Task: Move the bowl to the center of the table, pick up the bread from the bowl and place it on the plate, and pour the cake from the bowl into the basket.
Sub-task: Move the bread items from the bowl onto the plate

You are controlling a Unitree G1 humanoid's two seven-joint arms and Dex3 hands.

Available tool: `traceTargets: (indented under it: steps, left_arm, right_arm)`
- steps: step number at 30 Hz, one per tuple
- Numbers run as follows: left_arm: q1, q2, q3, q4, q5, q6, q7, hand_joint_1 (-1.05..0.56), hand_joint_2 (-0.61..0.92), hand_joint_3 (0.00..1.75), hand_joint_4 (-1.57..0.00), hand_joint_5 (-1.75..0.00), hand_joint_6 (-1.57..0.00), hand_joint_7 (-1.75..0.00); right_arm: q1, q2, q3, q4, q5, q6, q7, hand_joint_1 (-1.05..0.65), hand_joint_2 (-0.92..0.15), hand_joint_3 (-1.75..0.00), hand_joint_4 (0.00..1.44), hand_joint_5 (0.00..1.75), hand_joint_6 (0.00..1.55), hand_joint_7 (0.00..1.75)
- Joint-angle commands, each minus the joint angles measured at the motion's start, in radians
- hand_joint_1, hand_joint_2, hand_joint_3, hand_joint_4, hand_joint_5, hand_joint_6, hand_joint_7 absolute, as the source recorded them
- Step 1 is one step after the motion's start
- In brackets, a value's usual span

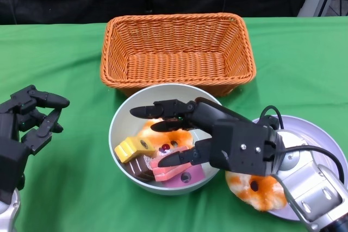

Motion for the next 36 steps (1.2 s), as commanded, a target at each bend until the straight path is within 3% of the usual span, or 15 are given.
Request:
traceTargets:
  steps: [1, 8, 20, 36]
  left_arm:
    - [-0.007, 0.014, 0.008, 0.004, -0.013, 0.003, -0.006, -0.09, 0.92, 0.36, -0.81, -1.36, -0.83, -0.97]
    - [-0.008, 0.012, 0.009, 0.004, -0.014, 0.005, -0.005, -0.10, 0.92, 0.36, -0.81, -1.35, -0.84, -0.97]
    - [-0.010, 0.016, 0.005, 0.020, 0.004, -0.016, 0.008, -0.11, 0.92, 0.38, -0.80, -1.37, -0.83, -0.96]
    - [-0.010, 0.012, 0.001, 0.019, 0.011, -0.024, 0.015, -0.12, 0.92, 0.37, -0.80, -1.37, -0.84, -0.96]
  right_arm:
    - [-0.023, -0.009, -0.020, 0.028, -0.007, -0.072, -0.043, -0.56, -0.92, -0.04, 0.53, 0.04, 0.39, 0.02]
    - [-0.062, -0.063, 0.016, 0.128, -0.232, -0.260, -0.254, -0.55, -0.90, -0.01, 0.56, 0.04, 0.46, 0.03]
    - [-0.135, -0.110, 0.059, 0.256, -0.429, -0.345, -0.414, -0.60, -0.88, 0.00, 0.60, 0.03, 0.52, 0.02]
    - [-0.239, -0.066, 0.130, 0.479, -0.575, -0.390, -0.692, -0.63, -0.87, 0.00, 0.73, 0.05, 0.64, 0.02]
